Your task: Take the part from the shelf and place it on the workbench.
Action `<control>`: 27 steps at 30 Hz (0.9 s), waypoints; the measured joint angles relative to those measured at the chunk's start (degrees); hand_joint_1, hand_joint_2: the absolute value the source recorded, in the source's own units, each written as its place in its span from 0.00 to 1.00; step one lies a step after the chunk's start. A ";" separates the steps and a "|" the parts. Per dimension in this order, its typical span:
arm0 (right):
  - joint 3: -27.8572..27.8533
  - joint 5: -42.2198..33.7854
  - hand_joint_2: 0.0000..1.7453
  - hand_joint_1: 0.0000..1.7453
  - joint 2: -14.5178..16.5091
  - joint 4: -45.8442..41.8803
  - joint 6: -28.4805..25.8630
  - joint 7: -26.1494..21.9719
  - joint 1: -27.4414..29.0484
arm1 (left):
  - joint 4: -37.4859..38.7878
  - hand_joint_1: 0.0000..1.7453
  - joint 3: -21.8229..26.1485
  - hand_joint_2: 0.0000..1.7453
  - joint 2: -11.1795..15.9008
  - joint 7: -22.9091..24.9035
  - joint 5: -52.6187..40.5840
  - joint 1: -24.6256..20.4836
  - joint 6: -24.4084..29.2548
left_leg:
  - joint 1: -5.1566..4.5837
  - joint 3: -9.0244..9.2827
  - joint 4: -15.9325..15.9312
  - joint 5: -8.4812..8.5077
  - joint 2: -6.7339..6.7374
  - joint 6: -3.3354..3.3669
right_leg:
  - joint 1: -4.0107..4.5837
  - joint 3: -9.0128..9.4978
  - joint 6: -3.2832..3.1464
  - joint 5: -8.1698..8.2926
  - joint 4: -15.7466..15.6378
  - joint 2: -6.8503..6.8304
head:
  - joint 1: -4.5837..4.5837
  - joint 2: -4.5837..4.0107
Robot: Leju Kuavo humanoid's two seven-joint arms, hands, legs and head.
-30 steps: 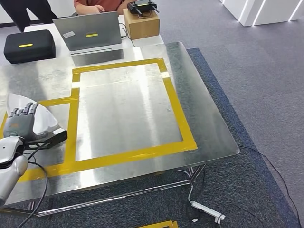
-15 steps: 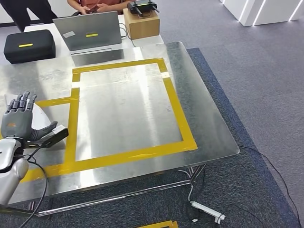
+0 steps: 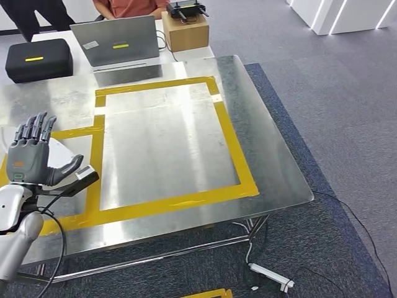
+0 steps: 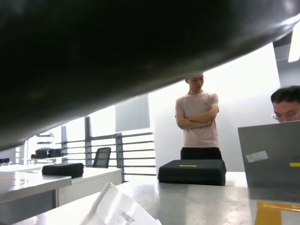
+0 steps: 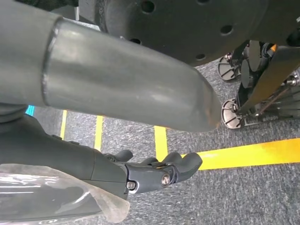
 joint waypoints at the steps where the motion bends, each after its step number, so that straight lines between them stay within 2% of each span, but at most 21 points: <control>1: 0.00 -0.03 0.00 0.00 0.03 -0.01 0.00 0.04 0.01 | -0.31 0.00 0.00 0.00 -0.03 -0.16 0.16 0.25 0.01 | -0.04 -0.01 0.07 -0.06 0.00 0.11 | -0.04 0.03 0.12 -0.01 -0.01 0.00 | 0.01 0.00; 4: 0.00 -0.05 0.00 0.00 0.11 -0.04 0.00 0.07 0.02 | -1.09 0.00 0.01 0.00 -0.06 -0.34 0.34 0.75 0.03 | 0.04 0.21 -0.37 0.10 0.04 0.64 | -0.12 0.10 0.66 -0.12 -0.09 -0.01 | 0.00 0.00; 5: 0.00 -0.06 0.00 0.00 0.14 -0.06 0.00 0.07 0.02 | -1.33 0.00 0.02 0.00 -0.08 -0.36 0.36 0.79 0.04 | 0.20 0.41 -0.72 0.28 0.09 0.91 | -0.09 -0.22 0.81 -0.67 0.53 -0.03 | 0.03 0.00; 7: 0.01 -0.07 0.00 0.00 0.15 -0.08 0.01 0.07 0.03 | -1.70 0.00 0.02 0.00 -0.15 -0.37 0.37 0.91 0.04 | 0.48 0.73 -1.21 0.57 0.21 1.33 | -0.06 -2.53 1.01 -3.47 5.22 -0.06 | 0.21 0.00; 9: 0.00 -0.08 0.00 0.00 0.15 -0.10 0.01 0.08 0.06 | -1.80 0.00 -0.02 0.00 -0.26 -0.46 0.57 1.20 -0.01 | 0.48 0.72 -1.19 0.65 0.30 1.45 | -0.07 -6.33 1.18 -7.06 13.03 -0.08 | 0.34 0.00; 10: -0.01 -0.15 0.00 0.00 0.15 -0.11 0.00 0.11 0.10 | -1.80 0.00 -0.05 0.00 -0.38 -0.60 0.91 1.37 -0.18 | 0.47 0.71 -1.17 0.70 0.34 1.45 | -0.08 -7.61 1.25 -7.73 15.59 -0.09 | 0.37 0.00; 11: -0.02 -0.25 0.00 0.00 0.14 -0.13 0.00 0.16 0.12 | -1.82 0.00 -0.08 0.00 -0.53 -0.82 1.45 1.47 -0.52 | 0.47 0.70 -1.15 0.69 0.33 1.44 | -0.08 -7.95 1.27 -7.25 16.16 -0.10 | 0.39 0.00; 12: -0.02 -0.41 0.00 0.00 0.14 -0.15 -0.01 0.25 0.12 | -1.86 0.00 -0.10 0.00 -0.71 -1.12 2.22 1.52 -1.01 | 0.48 0.70 -1.11 0.66 0.30 1.39 | -0.09 -7.07 1.23 -5.61 14.28 -0.12 | 0.40 0.00; 14: -0.02 -0.74 0.00 0.00 0.14 -0.21 -0.03 0.49 0.03 | -2.05 0.00 -0.13 0.00 -1.11 -1.85 4.16 1.54 -2.05 | 0.54 0.68 -0.90 0.51 0.23 1.12 | -0.10 -3.26 1.04 -1.78 6.52 -0.15 | 0.42 0.00; 15: -0.02 -0.86 0.00 0.00 0.15 -0.23 -0.03 0.61 -0.03 | -2.15 0.00 -0.14 0.00 -1.26 -2.19 5.04 1.55 -2.37 | 0.49 0.58 -0.75 0.41 0.19 0.88 | -0.04 -1.38 0.88 -0.69 3.24 -0.12 | 0.42 0.00; 16: -0.02 -0.93 0.00 0.00 0.15 -0.25 -0.02 0.69 -0.07 | -2.22 0.00 -0.17 0.00 -1.38 -2.47 5.79 1.55 -2.62 | 0.43 0.48 -0.61 0.35 0.16 0.63 | 0.02 -0.22 0.69 -0.18 1.29 -0.03 | 0.40 0.01; 18: -0.02 -1.04 0.00 0.00 0.16 -0.28 0.01 0.89 -0.09 | -2.26 0.00 -0.30 0.00 -1.65 -2.95 7.10 1.60 -2.98 | 0.31 0.27 -0.36 0.44 0.11 0.14 | 0.16 0.39 0.24 -0.15 0.57 0.14 | 0.38 0.02; 20: -0.02 -1.18 0.00 0.00 0.20 -0.33 0.07 1.15 -0.07 | -2.26 0.00 -0.51 0.00 -1.91 -3.37 8.27 1.80 -3.23 | 0.37 0.12 -0.16 0.50 0.10 -0.35 | 0.06 0.16 -0.38 0.07 0.35 0.13 | 0.40 0.02; 21: -0.02 -1.25 0.00 0.00 0.23 -0.39 0.11 1.27 -0.07 | -2.26 0.00 -0.60 0.00 -2.00 -3.52 8.75 1.94 -3.25 | 0.41 -0.10 0.30 -0.11 0.15 -0.66 | -0.02 0.02 -0.79 0.28 0.24 0.07 | 0.31 0.02; 22: -0.02 -1.32 0.00 0.00 0.26 -0.46 0.16 1.38 -0.07 | -2.26 0.00 -0.69 0.00 -2.06 -3.66 9.21 2.07 -3.26 | 0.51 -0.60 1.69 -1.49 0.21 -1.02 | -0.13 -0.18 -1.22 0.56 0.10 -0.02 | 0.14 0.02; 23: -0.02 -1.39 0.00 0.00 0.30 -0.53 0.21 1.50 -0.07 | -2.26 0.00 -0.76 0.00 -2.14 -3.76 9.63 2.19 -3.23 | 0.65 -1.47 4.20 -3.56 0.28 -1.39 | -0.22 -0.43 -1.61 0.84 0.00 -0.15 | -0.03 0.02; 25: -0.02 -1.49 0.00 0.00 0.29 -0.67 0.26 1.71 -0.06 | -2.26 0.00 -0.96 0.00 -2.37 -3.99 10.28 2.55 -3.22 | 0.98 -3.78 11.52 -8.22 0.36 -2.03 | -0.17 -1.13 -1.95 1.32 0.02 -0.37 | -0.30 0.01; 26: -0.02 -1.52 0.00 0.00 0.29 -0.72 0.29 1.81 -0.05 | -2.26 0.00 -1.08 0.00 -2.51 -4.10 10.58 2.83 -3.23 | 1.14 -4.48 14.39 -9.54 0.37 -2.23 | -0.15 -1.51 -1.96 1.59 0.04 -0.46 | -0.31 0.00; 27: -0.02 -1.57 0.00 0.00 0.29 -0.77 0.30 1.91 -0.04 | -2.26 0.00 -1.20 0.00 -2.67 -4.21 10.94 3.10 -3.24 | 1.28 -4.32 15.45 -9.75 0.38 -2.36 | -0.15 -1.92 -1.89 1.88 0.08 -0.53 | -0.31 0.00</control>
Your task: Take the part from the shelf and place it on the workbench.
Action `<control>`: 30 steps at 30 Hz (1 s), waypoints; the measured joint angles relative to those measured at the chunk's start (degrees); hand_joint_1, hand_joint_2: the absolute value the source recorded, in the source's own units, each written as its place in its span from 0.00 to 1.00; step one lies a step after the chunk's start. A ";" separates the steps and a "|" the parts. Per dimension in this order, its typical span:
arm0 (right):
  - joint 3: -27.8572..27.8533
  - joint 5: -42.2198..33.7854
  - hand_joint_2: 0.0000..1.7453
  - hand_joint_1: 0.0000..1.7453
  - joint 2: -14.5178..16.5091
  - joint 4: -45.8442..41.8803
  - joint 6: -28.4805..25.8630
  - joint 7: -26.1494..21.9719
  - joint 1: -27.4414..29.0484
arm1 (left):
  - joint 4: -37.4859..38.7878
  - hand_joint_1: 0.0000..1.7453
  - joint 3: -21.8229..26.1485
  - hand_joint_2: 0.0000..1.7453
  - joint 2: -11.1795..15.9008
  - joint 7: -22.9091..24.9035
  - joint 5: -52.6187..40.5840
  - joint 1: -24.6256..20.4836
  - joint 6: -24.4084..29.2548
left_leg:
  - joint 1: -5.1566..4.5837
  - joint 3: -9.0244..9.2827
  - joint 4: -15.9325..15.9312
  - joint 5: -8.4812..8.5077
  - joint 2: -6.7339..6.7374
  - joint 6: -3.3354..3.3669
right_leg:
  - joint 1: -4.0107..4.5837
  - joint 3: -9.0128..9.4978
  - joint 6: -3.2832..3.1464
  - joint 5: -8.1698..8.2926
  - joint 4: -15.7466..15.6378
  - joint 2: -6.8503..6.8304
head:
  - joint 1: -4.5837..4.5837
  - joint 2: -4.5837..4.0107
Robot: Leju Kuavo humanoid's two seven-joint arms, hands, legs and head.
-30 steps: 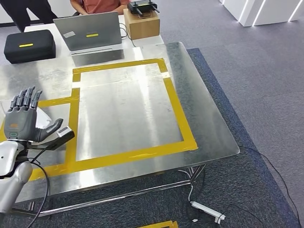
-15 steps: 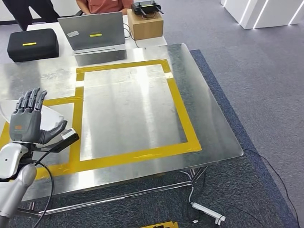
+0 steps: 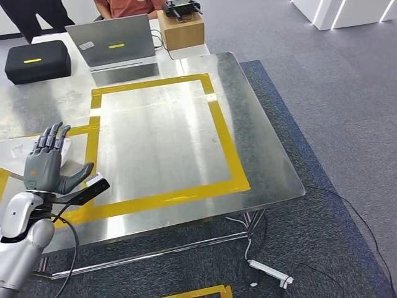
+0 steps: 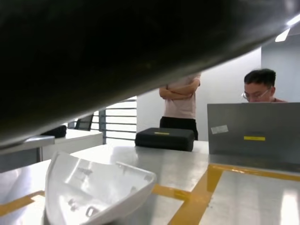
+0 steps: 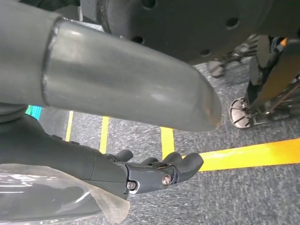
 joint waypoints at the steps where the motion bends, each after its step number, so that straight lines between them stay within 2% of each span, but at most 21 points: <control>1: 0.00 -0.03 0.00 0.00 0.00 -0.05 -0.01 0.11 0.00 | 0.00 0.00 -0.12 0.00 -0.15 -0.11 0.36 0.19 -0.01 | 0.13 1.21 -1.15 0.86 0.02 -0.06 | 0.00 -0.39 0.12 0.29 0.05 -0.04 | -0.01 0.00; 4: 0.00 -0.09 0.00 0.00 0.02 -0.12 -0.13 0.44 -0.03 | -0.02 0.00 -0.37 0.00 -0.61 -0.37 1.54 0.32 0.00 | 0.28 8.60 -12.78 4.99 0.17 0.10 | 0.05 -1.26 0.81 1.14 0.25 -0.10 | 0.01 0.00; 6: 0.00 -0.09 0.00 0.00 0.03 -0.18 -0.30 0.65 -0.04 | -0.05 0.00 -0.45 0.00 -0.86 -0.56 2.48 0.40 -0.03 | 0.04 10.83 -16.92 5.71 0.16 0.41 | 0.13 -1.50 1.56 1.91 0.19 -0.09 | 0.05 0.01; 8: -0.01 -0.09 0.00 0.00 0.04 -0.22 -0.41 0.81 0.00 | -0.07 0.00 -0.53 0.00 -1.16 -0.78 3.41 0.55 -0.25 | -0.09 10.37 -17.15 6.27 0.14 1.03 | 0.11 -1.66 2.36 2.67 -0.06 -0.06 | 0.09 0.02; 9: -0.03 -0.10 0.00 0.00 0.04 -0.23 -0.45 0.85 0.02 | -0.09 0.00 -0.55 0.00 -1.38 -0.87 3.73 0.57 -0.42 | -0.03 10.01 -17.24 6.72 0.23 1.42 | 0.04 -1.96 2.68 2.37 0.09 -0.04 | 0.09 0.01; 10: -0.04 -0.10 0.00 0.00 0.04 -0.24 -0.50 0.88 0.02 | -0.11 0.00 -0.59 0.00 -1.66 -0.94 3.97 0.58 -0.60 | 0.04 9.55 -17.35 7.29 0.32 1.91 | 0.01 -2.57 2.93 1.09 1.02 -0.02 | 0.19 0.01; 11: -0.06 -0.11 0.00 0.00 0.04 -0.24 -0.54 0.89 0.01 | -0.13 0.00 -0.61 0.00 -1.92 -1.00 4.09 0.60 -0.73 | 0.11 8.94 -17.45 7.94 0.42 2.35 | -0.02 -3.53 3.10 -1.20 3.21 0.00 | 0.32 0.00; 13: -0.07 -0.13 0.00 0.00 0.04 -0.25 -0.56 0.90 -0.06 | -0.15 0.00 -0.66 0.00 -2.28 -1.06 4.20 0.63 -0.87 | -0.06 7.41 -17.38 9.14 0.50 2.90 | -0.02 -5.86 3.31 -6.67 10.52 -0.01 | 0.59 0.00; 14: -0.07 -0.13 0.00 0.00 0.04 -0.25 -0.57 0.90 -0.08 | -0.15 0.00 -0.67 0.00 -2.39 -1.08 4.23 0.68 -0.89 | -0.17 6.57 -17.32 9.74 0.51 3.00 | -0.01 -6.59 3.36 -8.29 14.04 -0.01 | 0.65 0.00; 15: -0.07 -0.14 0.00 0.00 0.03 -0.25 -0.57 0.90 -0.10 | -0.14 0.00 -0.69 0.00 -2.48 -1.08 4.24 0.73 -0.91 | -0.28 5.76 -17.25 10.30 0.52 3.04 | 0.02 -6.60 3.35 -8.62 16.10 -0.01 | 0.66 0.00; 16: -0.07 -0.14 0.00 0.00 0.03 -0.25 -0.58 0.90 -0.11 | -0.14 0.00 -0.73 0.00 -2.56 -1.08 4.24 0.78 -0.92 | -0.39 4.96 -17.16 10.84 0.51 3.03 | 0.07 -5.63 3.24 -7.82 16.22 -0.01 | 0.67 0.00; 17: -0.07 -0.14 0.00 0.00 0.02 -0.25 -0.60 0.90 -0.13 | -0.14 0.00 -0.77 0.00 -2.62 -1.08 4.24 0.83 -0.92 | -0.49 4.24 -17.07 11.33 0.49 2.97 | 0.16 -3.58 2.99 -6.33 14.19 0.00 | 0.67 0.00; 18: -0.07 -0.14 0.00 0.00 0.02 -0.25 -0.60 0.90 -0.19 | -0.14 0.00 -0.80 0.00 -2.66 -1.08 4.25 0.85 -0.92 | -0.57 3.63 -16.96 11.79 0.47 2.87 | 0.28 -0.65 2.64 -4.96 10.52 0.04 | 0.68 0.00; 20: -0.06 -0.11 0.00 0.00 0.02 -0.28 -0.65 0.92 -0.41 | -0.17 0.00 -0.84 0.00 -2.68 -1.10 4.66 0.86 -1.03 | -0.84 2.69 -16.74 12.66 0.46 2.46 | 0.56 5.39 1.98 -4.29 2.12 0.11 | 0.66 0.01; 22: -0.05 -0.03 0.00 0.00 0.02 -0.31 -0.74 1.03 -0.56 | -0.20 0.00 -0.85 0.00 -2.70 -1.51 6.39 0.90 -1.69 | -0.95 2.19 -16.69 13.63 0.50 1.90 | 0.79 7.85 1.59 -4.88 -1.90 0.15 | 0.61 0.02; 23: -0.06 0.04 0.00 0.00 0.03 -0.31 -0.78 1.11 -0.56 | -0.20 0.00 -0.85 0.00 -2.72 -1.92 7.85 1.02 -2.28 | -0.91 2.07 -16.73 14.10 0.51 1.59 | 0.77 7.54 1.35 -4.66 -2.29 0.11 | 0.59 0.02; 25: -0.15 0.26 0.00 0.00 0.07 -0.32 -0.80 1.25 -0.55 | -0.19 0.00 -0.83 0.00 -2.84 -2.94 11.44 1.52 -3.51 | -0.71 1.58 -15.91 12.90 0.49 0.90 | 0.64 6.78 0.50 -3.69 -2.43 -0.15 | 0.54 0.01; 26: -0.21 0.43 0.00 0.00 0.09 -0.34 -0.80 1.30 -0.60 | -0.16 0.00 -0.76 0.00 -2.90 -3.39 13.24 1.90 -3.88 | -0.57 1.00 -14.12 10.75 0.49 0.50 | 0.53 6.22 0.08 -3.04 -2.54 -0.28 | 0.43 0.01; 28: -0.28 0.85 0.00 0.00 0.11 -0.39 -0.85 1.40 -0.68 | -0.03 0.00 -0.43 0.00 -2.98 -4.22 16.37 3.07 -4.11 | -0.22 -0.64 -7.50 4.84 0.49 -0.25 | 0.49 4.88 -0.38 -1.76 -2.51 -0.35 | 0.19 0.00; 29: -0.31 1.06 0.00 0.00 0.11 -0.40 -0.91 1.48 -0.67 | 0.07 0.00 -0.18 0.00 -3.01 -4.60 17.56 3.92 -4.03 | -0.07 -1.27 -3.84 2.76 0.49 -0.53 | 0.49 4.03 -0.40 -1.08 -2.45 -0.35 | 0.13 0.00; 30: -0.33 1.31 0.00 0.00 0.11 -0.40 -1.03 1.58 -0.64 | 0.20 0.00 0.11 0.00 -3.03 -4.96 18.48 4.95 -3.87 | 0.06 -1.33 -1.31 2.09 0.49 -0.73 | 0.49 3.11 -0.34 -0.46 -2.34 -0.35 | 0.13 0.00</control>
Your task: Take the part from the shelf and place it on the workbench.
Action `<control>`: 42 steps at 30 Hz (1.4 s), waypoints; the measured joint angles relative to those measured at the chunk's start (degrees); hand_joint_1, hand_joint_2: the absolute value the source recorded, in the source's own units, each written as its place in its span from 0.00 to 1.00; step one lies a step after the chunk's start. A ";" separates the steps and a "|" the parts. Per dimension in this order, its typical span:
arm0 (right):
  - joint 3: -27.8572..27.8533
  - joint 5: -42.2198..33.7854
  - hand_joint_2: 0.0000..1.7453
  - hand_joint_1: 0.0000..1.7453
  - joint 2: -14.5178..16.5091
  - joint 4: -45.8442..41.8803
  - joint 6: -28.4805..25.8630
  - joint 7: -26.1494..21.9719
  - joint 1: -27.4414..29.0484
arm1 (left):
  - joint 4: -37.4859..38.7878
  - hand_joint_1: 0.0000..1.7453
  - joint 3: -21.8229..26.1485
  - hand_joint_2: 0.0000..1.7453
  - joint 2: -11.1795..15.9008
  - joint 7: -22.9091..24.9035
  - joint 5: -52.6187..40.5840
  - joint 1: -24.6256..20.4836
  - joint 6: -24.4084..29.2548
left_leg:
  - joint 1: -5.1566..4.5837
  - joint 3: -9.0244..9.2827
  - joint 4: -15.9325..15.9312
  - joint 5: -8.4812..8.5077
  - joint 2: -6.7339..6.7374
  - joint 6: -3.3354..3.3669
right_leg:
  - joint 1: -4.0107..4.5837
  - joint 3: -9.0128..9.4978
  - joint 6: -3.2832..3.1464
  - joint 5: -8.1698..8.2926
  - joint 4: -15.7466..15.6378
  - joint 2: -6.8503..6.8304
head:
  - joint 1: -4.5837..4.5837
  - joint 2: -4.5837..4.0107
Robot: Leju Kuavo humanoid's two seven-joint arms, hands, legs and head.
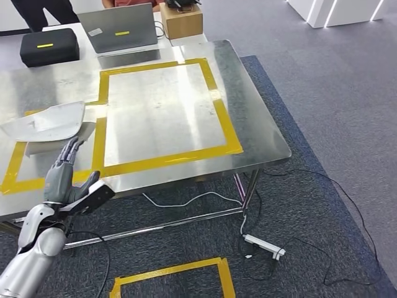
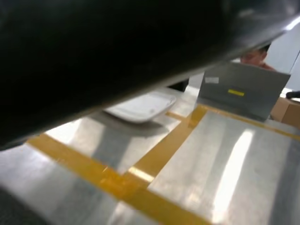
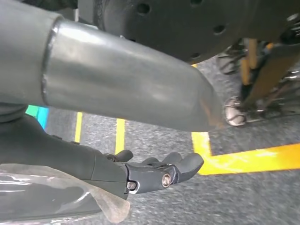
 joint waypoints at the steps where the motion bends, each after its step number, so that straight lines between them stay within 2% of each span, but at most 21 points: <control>1: -0.02 0.28 0.00 0.00 0.00 0.00 -0.15 0.10 0.03 | 0.15 0.00 0.34 0.00 0.00 -0.27 0.70 1.13 0.22 | 0.12 0.73 0.79 0.68 0.00 -0.12 | -0.01 -0.94 0.12 0.58 0.18 0.00 | -0.02 0.00; 4: -0.03 1.27 0.00 0.00 0.00 0.01 -0.75 0.39 0.01 | 0.55 0.00 1.81 0.00 0.05 -0.75 2.59 4.36 1.01 | 0.27 7.91 -7.50 4.47 0.03 -0.01 | 0.02 -3.59 0.72 1.95 1.16 -0.02 | -0.03 0.00; 7: -0.01 2.30 0.00 0.00 -0.04 0.05 -1.64 0.62 -0.03 | 0.86 0.00 3.92 0.00 0.14 -1.50 3.67 7.12 1.85 | -0.07 13.23 -16.19 3.28 0.00 1.00 | 0.19 -4.80 1.62 3.23 1.83 -0.11 | 0.07 0.01; 10: -0.01 3.30 0.00 0.00 -0.32 0.56 -2.83 0.63 0.06 | 1.18 0.00 6.14 0.00 0.18 -2.27 3.37 9.84 2.46 | -0.13 12.05 -16.52 4.45 0.22 2.44 | -0.01 -5.48 2.61 3.06 2.28 -0.04 | 0.12 0.01; 14: 0.00 3.86 0.00 0.00 -0.91 1.63 -3.62 0.42 -0.02 | 1.27 0.00 8.00 0.00 0.01 -2.54 2.71 11.21 2.67 | -0.10 8.78 -16.59 7.27 0.37 3.66 | -0.11 -8.14 3.31 -7.66 12.61 0.19 | 0.78 0.00; 15: 0.00 3.92 0.00 0.00 -1.11 1.87 -3.72 0.38 -0.10 | 1.28 0.00 8.38 0.00 -0.01 -2.54 2.58 11.45 2.70 | -0.18 7.82 -16.52 8.01 0.37 3.67 | -0.11 -8.22 3.37 -8.89 15.56 0.19 | 0.88 0.00; 17: 0.00 4.18 0.00 0.00 -1.56 2.47 -4.08 0.28 -0.21 | 1.28 0.00 9.23 0.00 -0.01 -2.47 2.22 12.12 2.86 | -0.33 5.85 -16.29 9.41 0.42 3.54 | -0.11 -6.31 3.30 -7.12 17.17 0.20 | 0.92 0.00; 18: 0.00 4.33 0.00 0.00 -1.77 2.79 -4.30 0.26 -0.21 | 1.24 0.00 9.68 0.00 -0.02 -2.42 2.02 12.47 2.97 | -0.38 4.94 -16.13 10.03 0.43 3.42 | -0.10 -4.08 3.12 -5.36 15.23 0.23 | 0.94 0.01; 20: 0.00 4.58 0.00 0.00 -2.13 3.38 -4.65 0.20 -0.31 | 0.85 0.00 10.55 0.00 -0.03 -2.35 1.71 13.05 3.19 | -0.52 3.54 -15.67 11.10 0.37 3.06 | 0.01 2.48 2.52 -4.28 7.16 0.45 | 1.15 0.02; 22: 0.01 4.67 0.00 0.00 -2.34 3.82 -4.79 0.16 -0.55 | 0.32 0.00 11.47 0.00 0.03 -2.35 1.57 13.40 3.44 | -0.63 2.76 -15.44 12.35 0.35 2.56 | 0.21 6.98 2.12 -5.52 0.45 0.69 | 1.49 0.04; 25: 0.02 4.72 0.00 0.00 -2.43 4.17 -4.75 0.13 -0.53 | -0.04 0.00 12.54 0.00 0.22 -2.35 1.55 13.97 3.68 | -0.43 2.16 -15.44 12.91 0.29 1.58 | 0.25 6.47 1.19 -4.99 -1.16 0.51 | 2.01 0.06; 27: 0.02 4.81 0.00 0.00 -2.43 4.22 -4.53 0.01 -0.35 | -0.18 0.00 13.14 0.00 0.33 -2.31 1.70 14.56 3.64 | -0.21 1.23 -12.15 8.58 0.22 0.86 | 0.10 5.33 0.15 -3.81 -1.31 0.12 | 1.95 0.06; 29: 0.02 4.87 0.50 0.00 -2.43 4.11 -4.14 -0.15 -0.21 | -0.20 0.00 13.74 0.00 0.35 -2.02 3.21 14.97 2.12 | -0.04 -0.17 -4.78 2.53 0.21 0.30 | 0.22 4.05 -0.32 -2.54 -1.17 -0.10 | 1.78 0.07; 30: 0.02 4.86 0.75 0.00 -2.40 3.93 -3.89 -0.17 -0.18 | -0.19 0.00 14.08 0.00 0.29 -1.72 5.12 15.18 0.26 | 0.04 -0.58 -1.22 0.99 0.21 0.11 | 0.26 3.25 -0.33 -1.87 -1.00 -0.17 | 1.78 0.07; 31: 0.02 4.82 1.00 0.00 -2.37 3.66 -3.66 -0.18 -0.19 | -0.13 0.00 14.49 0.25 0.15 -1.36 7.78 15.44 -2.27 | 0.11 -0.39 0.93 1.07 0.21 0.00 | 0.29 2.39 -0.30 -1.30 -0.77 -0.21 | 1.79 0.07; 32: 0.02 4.74 1.00 0.00 -2.32 3.38 -3.51 -0.16 -0.21 | 0.09 0.00 15.03 0.50 -0.06 -1.06 10.95 15.73 -5.06 | 0.17 0.56 1.22 2.42 0.22 -0.03 | 0.30 1.40 -0.21 -0.81 -0.52 -0.23 | 1.83 0.07; 34: -0.01 4.33 1.00 0.00 -2.26 3.02 -3.48 -0.10 -0.25 | 1.26 0.00 16.30 1.00 -0.59 -1.13 16.67 16.35 -9.52 | 0.27 4.99 -3.94 5.79 0.24 0.12 | 0.33 -0.28 0.10 -0.05 -0.02 -0.22 | 1.91 0.08; 35: -0.02 3.89 1.00 0.00 -2.28 2.90 -3.63 -0.06 -0.26 | 2.27 0.00 16.90 1.00 -0.89 -1.56 18.73 16.64 -10.80 | 0.39 7.78 -8.29 6.24 0.21 -0.13 | 0.52 -0.97 0.18 0.19 0.39 -0.15 | 1.97 0.08; 37: -0.03 2.41 1.00 0.00 -2.30 2.69 -4.15 -0.03 -0.31 | 4.94 0.00 18.07 1.00 -1.44 -2.49 20.93 17.29 -11.53 | 0.61 11.50 -15.04 4.42 0.13 0.02 | 1.01 -2.43 0.32 0.58 1.48 -0.02 | 2.94 0.10; 41: -0.06 0.40 0.00 0.00 -2.16 1.82 -6.84 -1.88 -0.18 | 10.09 0.00 20.78 0.00 -2.84 -6.06 24.54 20.21 -11.46 | 0.39 11.47 -16.13 3.53 0.15 0.76 | 1.09 -3.60 0.66 1.20 2.16 0.24 | 4.26 0.14; 42: -0.05 0.43 0.00 0.00 -2.09 1.52 -7.39 -2.54 -0.14 | 10.84 0.00 21.70 0.00 -3.34 -7.61 25.90 20.92 -11.60 | 0.24 11.46 -16.10 3.55 0.17 0.92 | 0.97 -3.59 0.83 1.33 2.08 0.26 | 4.44 0.14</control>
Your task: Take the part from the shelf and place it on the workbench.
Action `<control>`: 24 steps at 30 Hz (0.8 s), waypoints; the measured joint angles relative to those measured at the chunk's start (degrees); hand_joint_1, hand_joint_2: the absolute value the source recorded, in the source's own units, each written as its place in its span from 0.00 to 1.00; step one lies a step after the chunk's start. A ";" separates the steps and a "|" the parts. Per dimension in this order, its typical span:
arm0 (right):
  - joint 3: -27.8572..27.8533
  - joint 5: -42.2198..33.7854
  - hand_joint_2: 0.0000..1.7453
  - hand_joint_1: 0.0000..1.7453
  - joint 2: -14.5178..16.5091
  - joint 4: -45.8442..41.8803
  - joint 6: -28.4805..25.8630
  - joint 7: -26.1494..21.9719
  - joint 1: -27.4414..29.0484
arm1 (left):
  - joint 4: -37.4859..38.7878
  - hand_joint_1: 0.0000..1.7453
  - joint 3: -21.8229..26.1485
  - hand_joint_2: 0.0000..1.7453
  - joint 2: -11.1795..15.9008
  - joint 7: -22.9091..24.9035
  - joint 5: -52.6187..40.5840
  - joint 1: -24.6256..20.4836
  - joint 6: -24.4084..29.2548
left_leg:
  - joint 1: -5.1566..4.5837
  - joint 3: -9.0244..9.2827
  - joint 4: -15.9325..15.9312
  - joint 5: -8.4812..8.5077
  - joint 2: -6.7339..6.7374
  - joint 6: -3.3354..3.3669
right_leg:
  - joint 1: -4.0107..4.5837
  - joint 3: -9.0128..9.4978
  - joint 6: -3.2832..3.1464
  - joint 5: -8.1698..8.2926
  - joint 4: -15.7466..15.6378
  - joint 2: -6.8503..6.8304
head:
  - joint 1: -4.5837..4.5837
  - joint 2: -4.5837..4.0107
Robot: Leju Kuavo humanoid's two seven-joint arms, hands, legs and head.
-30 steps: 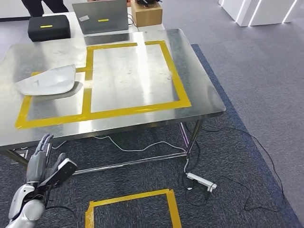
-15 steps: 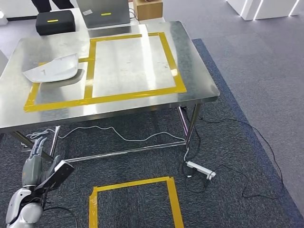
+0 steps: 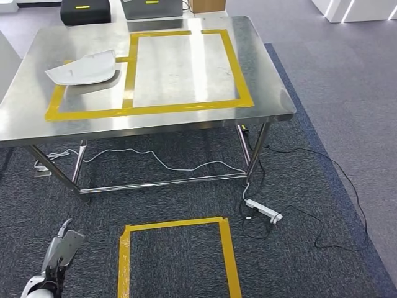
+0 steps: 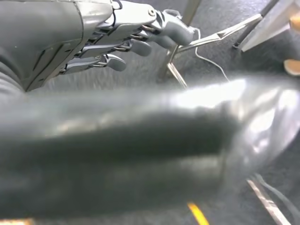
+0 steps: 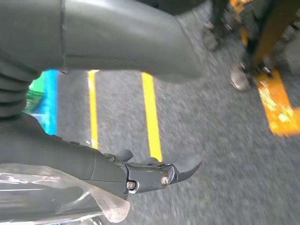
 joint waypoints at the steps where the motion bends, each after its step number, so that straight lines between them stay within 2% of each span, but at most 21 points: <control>1: 0.01 0.11 0.00 0.00 0.07 -0.24 -0.22 -0.41 0.00 | 0.65 0.00 1.04 0.00 -0.52 -1.23 1.16 0.54 -0.15 | -0.13 -0.01 0.00 0.06 0.00 0.13 | -0.13 0.02 0.16 0.11 -0.08 -0.01 | 0.18 0.01; 3: 0.04 0.56 0.00 0.00 0.10 -0.45 0.02 -0.45 -0.03 | 2.08 0.00 2.86 0.00 -1.44 -2.20 2.57 1.22 -0.59 | -0.36 -0.05 0.01 0.20 0.00 0.42 | -0.36 0.04 0.48 0.31 -0.20 -0.03 | 0.48 0.01; 8: 0.62 2.73 0.00 0.00 -0.05 0.61 0.15 -0.31 -0.02 | 9.50 0.00 5.57 0.00 -3.15 -2.59 3.63 0.58 -2.83 | -0.68 -0.08 0.04 0.39 -0.01 0.79 | -0.70 0.03 0.89 0.61 -0.26 -0.08 | 0.49 0.01; 15: 1.38 4.14 0.00 0.00 -1.15 4.25 -1.71 -0.19 -0.10 | 20.49 0.00 6.32 0.00 -4.65 -2.51 1.82 -1.40 -3.15 | -0.74 -0.08 0.06 0.52 -0.01 0.98 | -0.76 0.04 0.94 0.78 -0.27 -0.12 | 0.44 0.01; 20: 2.17 4.99 0.00 0.00 -2.86 8.93 -5.81 0.39 -0.49 | 31.48 0.00 6.02 0.00 -7.02 -0.61 -0.47 -2.78 -1.35 | -0.74 -0.08 0.06 0.60 0.00 1.04 | -0.77 0.01 0.98 0.87 -0.27 -0.08 | 0.43 0.01; 24: 2.45 5.09 0.00 0.00 -3.54 11.33 -6.53 0.57 -0.94 | 36.15 0.00 5.81 0.00 -8.46 -0.32 -0.89 -2.97 -0.85 | -0.75 -0.08 0.07 0.64 0.00 1.09 | -0.79 0.03 1.01 0.92 -0.29 -0.10 | 0.43 0.01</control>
